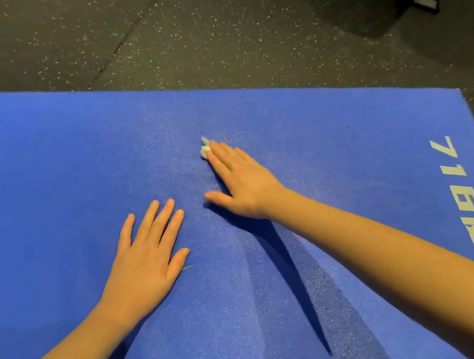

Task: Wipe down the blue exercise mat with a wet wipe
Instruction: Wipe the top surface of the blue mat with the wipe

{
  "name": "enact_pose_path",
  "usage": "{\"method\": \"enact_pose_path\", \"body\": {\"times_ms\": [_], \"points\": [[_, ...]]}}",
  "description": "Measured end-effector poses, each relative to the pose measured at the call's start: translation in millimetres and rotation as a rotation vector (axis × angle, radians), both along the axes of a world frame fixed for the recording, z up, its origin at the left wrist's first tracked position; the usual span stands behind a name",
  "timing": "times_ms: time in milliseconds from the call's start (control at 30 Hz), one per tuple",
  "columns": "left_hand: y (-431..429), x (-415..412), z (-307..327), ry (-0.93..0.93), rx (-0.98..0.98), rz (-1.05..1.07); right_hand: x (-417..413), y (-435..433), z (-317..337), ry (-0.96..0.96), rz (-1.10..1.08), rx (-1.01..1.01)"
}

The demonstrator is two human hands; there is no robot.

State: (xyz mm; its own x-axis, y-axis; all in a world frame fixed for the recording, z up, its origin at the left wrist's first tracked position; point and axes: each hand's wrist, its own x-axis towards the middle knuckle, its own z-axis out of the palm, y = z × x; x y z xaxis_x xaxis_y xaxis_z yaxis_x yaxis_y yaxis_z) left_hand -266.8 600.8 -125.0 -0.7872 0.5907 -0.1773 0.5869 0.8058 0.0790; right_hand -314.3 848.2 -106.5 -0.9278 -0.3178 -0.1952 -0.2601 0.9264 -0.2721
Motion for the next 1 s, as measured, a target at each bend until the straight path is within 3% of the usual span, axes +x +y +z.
{"method": "enact_pose_path", "body": {"times_ms": [67, 133, 233, 400, 567, 667, 767, 933, 1000], "points": [[0.1, 0.7, 1.5, 0.000, 0.008, 0.007, -0.1, 21.5, -1.1, 0.026, 0.026, 0.088], [-0.2, 6.2, 3.4, -0.009, 0.023, 0.024, -5.6, 35.7, -0.9, 0.021, -0.139, 0.116], [-5.7, 22.3, 6.0, -0.027, 0.042, 0.042, 6.8, 18.8, -4.5, 0.009, -0.335, -0.004], [-14.4, 31.7, 6.1, -0.022, 0.028, 0.034, 48.7, 18.6, -5.6, 0.012, -0.030, 0.010], [-11.1, 32.9, 8.2, -0.006, 0.020, 0.039, 44.3, 26.9, -6.1, 0.002, -0.386, 0.018], [-6.5, 40.1, 9.1, -0.016, 0.029, 0.093, 75.3, -2.6, -4.8, -0.002, -0.249, -0.056], [-7.4, 50.0, 6.2, -0.040, 0.029, 0.118, 89.8, 20.3, -1.7, 0.000, -0.067, 0.009], [-9.9, 52.8, 4.5, -0.036, 0.025, 0.124, 83.5, 28.2, -3.1, -0.024, -0.400, -0.001], [-8.6, 53.5, 5.6, -0.036, 0.031, 0.129, 99.4, 7.1, -2.4, -0.034, -0.335, -0.062]]}}
